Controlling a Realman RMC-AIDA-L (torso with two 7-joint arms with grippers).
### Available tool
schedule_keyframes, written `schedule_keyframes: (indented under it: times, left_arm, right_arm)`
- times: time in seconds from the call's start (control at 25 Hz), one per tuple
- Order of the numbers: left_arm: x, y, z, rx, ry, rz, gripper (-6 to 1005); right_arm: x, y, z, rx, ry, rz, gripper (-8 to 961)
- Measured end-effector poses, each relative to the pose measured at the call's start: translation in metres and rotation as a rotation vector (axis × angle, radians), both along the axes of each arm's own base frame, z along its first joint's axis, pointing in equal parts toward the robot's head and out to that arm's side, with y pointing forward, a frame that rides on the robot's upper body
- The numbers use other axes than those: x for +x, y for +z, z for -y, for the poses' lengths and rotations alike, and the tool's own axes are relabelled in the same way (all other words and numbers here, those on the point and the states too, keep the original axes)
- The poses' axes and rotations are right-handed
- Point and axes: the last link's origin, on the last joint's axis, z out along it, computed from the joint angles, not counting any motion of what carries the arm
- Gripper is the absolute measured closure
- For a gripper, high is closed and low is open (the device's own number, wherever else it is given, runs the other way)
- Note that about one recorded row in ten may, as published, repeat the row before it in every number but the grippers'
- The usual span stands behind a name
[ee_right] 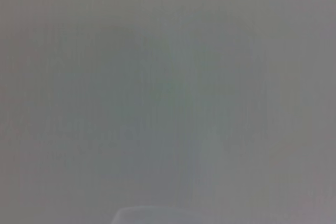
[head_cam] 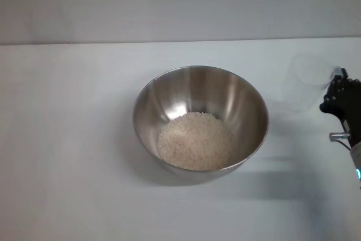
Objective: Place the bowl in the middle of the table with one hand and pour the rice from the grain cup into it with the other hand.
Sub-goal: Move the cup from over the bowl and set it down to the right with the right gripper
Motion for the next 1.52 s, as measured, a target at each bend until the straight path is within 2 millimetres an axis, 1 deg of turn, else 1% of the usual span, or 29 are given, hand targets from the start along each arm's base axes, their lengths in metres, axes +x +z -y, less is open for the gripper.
schedule_keyframes:
  times: [1.04, 1.36, 1.52]
  left_arm:
    - [0.002, 0.001, -0.001, 0.006, -0.009, -0.005, 186]
    - [0.003, 0.001, -0.002, 0.006, -0.011, -0.005, 186]
    - [0.004, 0.001, -0.003, 0.008, -0.013, -0.006, 186]
  right_arm:
    - [0.008, -0.014, -0.018, -0.138, -0.06, 0.048, 938]
    - [0.008, -0.014, -0.019, -0.15, -0.053, 0.059, 937]
    - [0.007, -0.014, -0.021, -0.157, -0.047, 0.071, 909]
